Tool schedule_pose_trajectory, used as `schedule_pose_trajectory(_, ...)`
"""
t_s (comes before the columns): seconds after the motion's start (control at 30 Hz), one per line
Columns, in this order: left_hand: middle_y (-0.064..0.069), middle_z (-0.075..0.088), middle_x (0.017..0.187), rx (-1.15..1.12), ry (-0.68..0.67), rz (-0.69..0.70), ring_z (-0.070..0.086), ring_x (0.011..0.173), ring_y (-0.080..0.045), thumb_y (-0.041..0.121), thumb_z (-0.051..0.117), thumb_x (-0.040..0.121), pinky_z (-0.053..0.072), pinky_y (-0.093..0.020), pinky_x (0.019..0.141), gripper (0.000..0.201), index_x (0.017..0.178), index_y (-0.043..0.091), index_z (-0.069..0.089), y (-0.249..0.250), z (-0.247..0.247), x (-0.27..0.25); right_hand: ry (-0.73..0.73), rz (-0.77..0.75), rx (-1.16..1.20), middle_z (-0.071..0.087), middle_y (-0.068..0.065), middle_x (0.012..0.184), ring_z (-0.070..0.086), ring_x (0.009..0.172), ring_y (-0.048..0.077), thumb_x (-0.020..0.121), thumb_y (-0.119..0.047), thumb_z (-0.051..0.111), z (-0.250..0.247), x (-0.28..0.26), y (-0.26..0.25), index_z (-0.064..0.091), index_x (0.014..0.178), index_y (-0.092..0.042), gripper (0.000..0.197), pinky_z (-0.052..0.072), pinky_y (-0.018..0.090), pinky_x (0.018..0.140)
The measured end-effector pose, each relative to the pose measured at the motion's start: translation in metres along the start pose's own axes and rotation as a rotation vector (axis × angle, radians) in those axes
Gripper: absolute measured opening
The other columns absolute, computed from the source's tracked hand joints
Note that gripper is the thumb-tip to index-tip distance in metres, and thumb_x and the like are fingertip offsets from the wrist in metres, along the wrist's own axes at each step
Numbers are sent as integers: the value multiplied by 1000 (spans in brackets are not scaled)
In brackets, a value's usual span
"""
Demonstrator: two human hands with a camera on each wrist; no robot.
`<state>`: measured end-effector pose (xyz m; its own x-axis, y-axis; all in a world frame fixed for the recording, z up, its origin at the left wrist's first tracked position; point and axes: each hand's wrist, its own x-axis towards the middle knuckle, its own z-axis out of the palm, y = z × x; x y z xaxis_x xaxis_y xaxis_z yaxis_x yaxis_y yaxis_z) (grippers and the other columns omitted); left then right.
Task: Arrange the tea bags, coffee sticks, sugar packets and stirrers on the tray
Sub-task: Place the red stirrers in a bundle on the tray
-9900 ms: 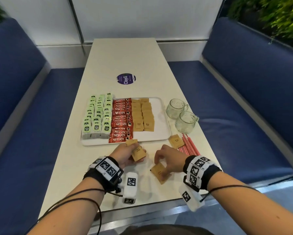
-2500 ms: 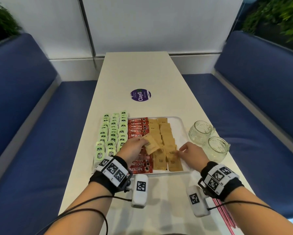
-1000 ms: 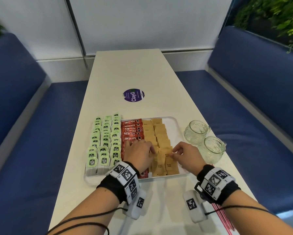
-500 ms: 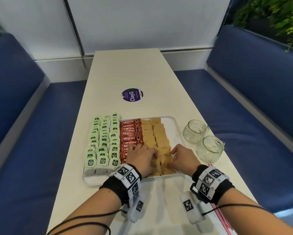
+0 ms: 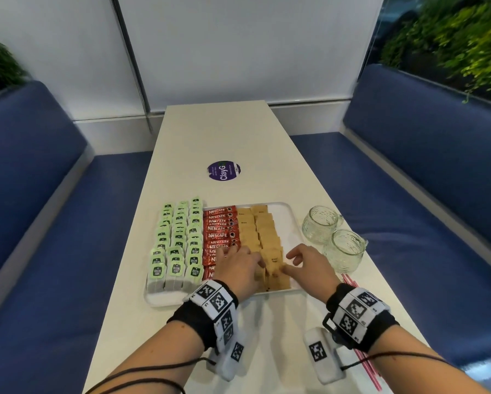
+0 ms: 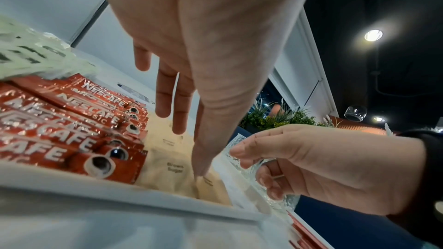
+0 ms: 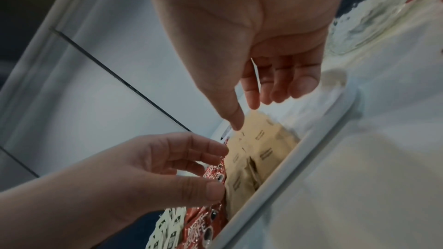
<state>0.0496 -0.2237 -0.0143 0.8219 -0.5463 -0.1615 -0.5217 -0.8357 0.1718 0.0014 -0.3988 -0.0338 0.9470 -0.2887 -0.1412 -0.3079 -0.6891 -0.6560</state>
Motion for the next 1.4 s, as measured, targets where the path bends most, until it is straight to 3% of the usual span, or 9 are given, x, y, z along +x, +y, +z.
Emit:
schedule_pose_trajectory(0.17, 9, 60, 117, -174, -28, 53, 53, 111, -14, 31, 71, 84, 36, -38, 105, 32, 115, 33, 62, 17, 6, -22, -15, 63, -38, 65, -6, 91, 60, 82, 10, 84, -36, 70, -21, -27, 21, 65, 92, -23, 16, 48, 27, 72)
schedule_pose_trajectory(0.27, 9, 65, 105, -303, -113, 63, 61, 95, -11, 28, 74, 82, 51, -32, 88, 30, 111, 28, 65, 28, 13, -32, -31, 145, -165, 66, -6, 92, 61, 84, 12, 87, -38, 66, -42, -41, 41, 64, 91, -25, 14, 49, 29, 75)
schedule_pose_trajectory(0.57, 0, 73, 97, -179, -241, 7, 66, 92, -21, 42, 63, 87, 47, -27, 70, 30, 92, 16, 77, 68, 37, -39, -68, 384, -348, 62, 8, 113, 63, 99, 26, 90, -42, 56, -77, -56, 101, 60, 114, -11, 39, 52, 36, 85)
schedule_pose_trajectory(0.7, -3, 73, 93, -254, -278, -16, 66, 89, -23, 42, 61, 88, 45, -26, 67, 32, 87, 13, 76, 76, 43, -35, -141, 374, -345, 64, 10, 105, 64, 92, 27, 93, -26, 51, -69, -65, 99, 56, 109, -7, 26, 54, 38, 81)
schedule_pose_trajectory(0.8, -5, 74, 83, -331, -332, -30, 69, 80, -23, 43, 58, 90, 52, -30, 70, 39, 82, 9, 76, 78, 42, -33, -229, 336, -243, 66, 14, 97, 65, 87, 30, 92, -19, 52, -54, -76, 79, 57, 104, -3, 21, 55, 42, 81)
schedule_pose_trajectory(0.93, 3, 57, 55, -341, -397, -56, 52, 50, -15, 58, 74, 73, 42, -27, 53, 45, 58, 18, 60, 72, 36, -34, -406, 382, 134, 66, 16, 84, 68, 76, 30, 94, -14, 52, -28, -83, 45, 63, 89, -1, 17, 60, 39, 73)
schedule_pose_trajectory(1.03, 3, 67, 71, -212, -428, -50, 62, 65, -14, 61, 83, 58, 51, -28, 60, 46, 75, 20, 69, 64, 33, -36, -540, 502, 496, 59, 20, 79, 61, 68, 31, 96, -8, 47, -16, -85, 16, 61, 99, 7, 20, 59, 41, 71)
schedule_pose_trajectory(1.17, -1, 67, 105, -38, -340, -22, 65, 94, -22, 48, 85, 62, 52, -32, 76, 66, 113, 17, 57, 50, 33, -40, -625, 412, 452, 63, 14, 78, 62, 66, 23, 100, -10, 42, -13, -82, 1, 60, 98, 3, 22, 56, 32, 66)
schedule_pose_trajectory(1.4, -1, 64, 116, -78, -294, 57, 61, 105, -22, 14, 68, 80, 50, -33, 83, 46, 122, 28, 57, 19, 23, -43, -165, -28, 13, 62, -2, 90, 55, 73, 9, 75, -21, 78, -8, -63, 10, 64, 89, -18, 21, 46, 20, 66)
